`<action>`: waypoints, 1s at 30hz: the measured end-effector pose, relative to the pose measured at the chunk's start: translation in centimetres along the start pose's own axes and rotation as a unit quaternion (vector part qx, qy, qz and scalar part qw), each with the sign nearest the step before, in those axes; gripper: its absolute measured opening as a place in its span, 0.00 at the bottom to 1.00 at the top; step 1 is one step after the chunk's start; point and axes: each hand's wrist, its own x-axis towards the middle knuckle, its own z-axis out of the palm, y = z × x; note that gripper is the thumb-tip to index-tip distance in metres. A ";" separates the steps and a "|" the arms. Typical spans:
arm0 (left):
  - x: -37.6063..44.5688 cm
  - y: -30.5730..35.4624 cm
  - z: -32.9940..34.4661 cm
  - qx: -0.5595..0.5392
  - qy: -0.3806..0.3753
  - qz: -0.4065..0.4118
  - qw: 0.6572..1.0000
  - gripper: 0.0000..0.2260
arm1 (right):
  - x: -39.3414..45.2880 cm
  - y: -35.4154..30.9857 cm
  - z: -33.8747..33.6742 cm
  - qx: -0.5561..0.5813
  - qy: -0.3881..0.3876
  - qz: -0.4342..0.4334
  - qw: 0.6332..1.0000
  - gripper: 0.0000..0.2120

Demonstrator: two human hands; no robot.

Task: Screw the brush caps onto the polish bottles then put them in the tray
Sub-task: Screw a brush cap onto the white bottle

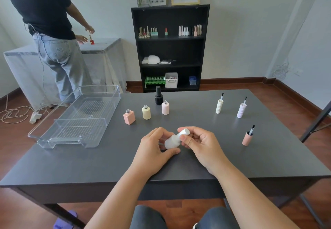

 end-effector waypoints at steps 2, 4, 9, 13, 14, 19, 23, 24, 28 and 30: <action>0.0 -0.2 0.1 0.013 0.003 -0.004 1.000 0.15 | 0.2 0.2 0.4 -0.032 0.018 -0.017 0.999 0.06; 0.1 -0.3 0.1 0.024 0.014 -0.005 1.000 0.15 | 0.4 0.2 0.9 -0.051 0.029 -0.028 0.998 0.07; 0.9 -0.2 -0.2 0.055 0.026 0.009 0.998 0.13 | 2.9 -1.2 1.0 -0.160 0.023 -0.048 0.986 0.05; 3.2 -1.4 -1.5 0.176 0.083 -0.001 0.981 0.24 | 7.9 -3.2 0.0 -0.199 0.067 -0.073 0.975 0.05; 3.9 -1.8 -1.9 0.195 0.102 -0.021 0.975 0.25 | 9.5 -3.6 -0.2 -0.212 0.089 -0.075 0.970 0.06; 6.7 -2.6 -2.3 0.307 0.094 -0.092 0.943 0.29 | 16.5 -3.8 -0.1 -0.279 0.133 -0.045 0.950 0.12; 7.9 -3.3 -2.1 0.381 0.090 -0.108 0.914 0.30 | 19.6 -2.3 0.9 -0.332 0.114 -0.002 0.936 0.13; 8.1 -3.4 -2.2 0.391 0.091 -0.111 0.909 0.29 | 20.0 -1.9 1.2 -0.337 0.110 0.008 0.935 0.13; 8.5 -3.6 -2.3 0.423 0.085 -0.121 0.894 0.22 | 20.8 -0.5 1.6 -0.346 0.103 0.025 0.932 0.12; 8.4 -3.6 -2.3 0.427 0.086 -0.117 0.892 0.17 | 20.9 -0.1 1.7 -0.334 0.100 0.025 0.937 0.12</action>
